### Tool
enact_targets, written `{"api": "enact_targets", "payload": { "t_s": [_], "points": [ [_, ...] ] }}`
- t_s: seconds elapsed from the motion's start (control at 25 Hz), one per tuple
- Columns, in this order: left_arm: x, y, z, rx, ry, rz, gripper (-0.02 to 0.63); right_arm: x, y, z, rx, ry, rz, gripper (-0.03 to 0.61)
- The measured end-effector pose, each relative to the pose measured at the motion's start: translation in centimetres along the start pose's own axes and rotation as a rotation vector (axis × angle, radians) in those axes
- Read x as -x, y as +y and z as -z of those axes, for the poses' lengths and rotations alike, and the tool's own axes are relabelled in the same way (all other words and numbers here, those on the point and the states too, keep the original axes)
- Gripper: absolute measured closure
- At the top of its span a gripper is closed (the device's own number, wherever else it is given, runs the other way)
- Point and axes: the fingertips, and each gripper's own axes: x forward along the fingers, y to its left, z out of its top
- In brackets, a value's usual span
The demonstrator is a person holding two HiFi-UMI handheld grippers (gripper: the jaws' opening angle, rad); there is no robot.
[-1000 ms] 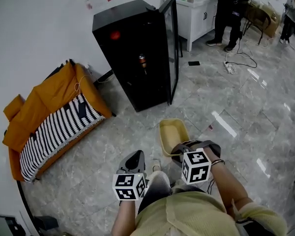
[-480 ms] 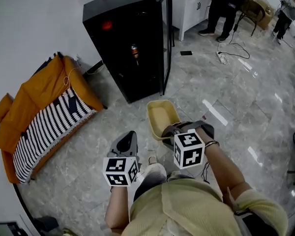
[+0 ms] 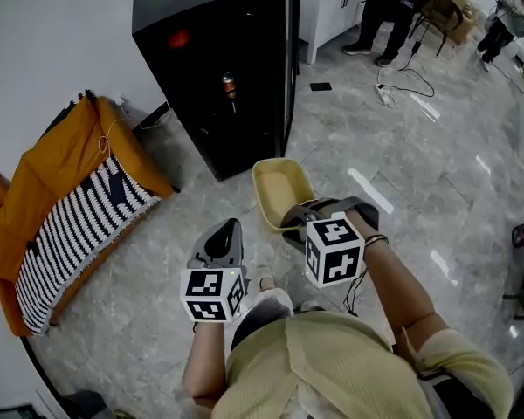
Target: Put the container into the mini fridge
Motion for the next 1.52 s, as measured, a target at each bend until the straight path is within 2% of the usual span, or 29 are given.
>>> {"api": "enact_targets", "payload": {
  "t_s": [0.4, 0.96, 1.28, 1.52],
  "points": [
    [-2.4, 2.5, -2.3, -0.027, -0.003, 0.044, 0.591, -0.7, -5.5, -0.8, 0.009, 0.032, 0.021, 0.523],
    [-4.4, 7.8, -3.6, -0.021, -0.004, 0.075, 0.591, -2.8, -10.7, -3.0, 0.025, 0.073, -0.002, 0.525],
    [-5.6, 10.3, -5.2, -0.015, -0.020, 0.047, 0.591, -3.2, -13.9, -3.5, 0.076, 0.089, 0.006, 0.525],
    [-7.6, 11.3, -7.4, -0.030, -0.043, 0.008, 0.591, -3.1, -18.1, -2.6, 0.115, 0.085, 0.024, 0.525]
  ]
}}
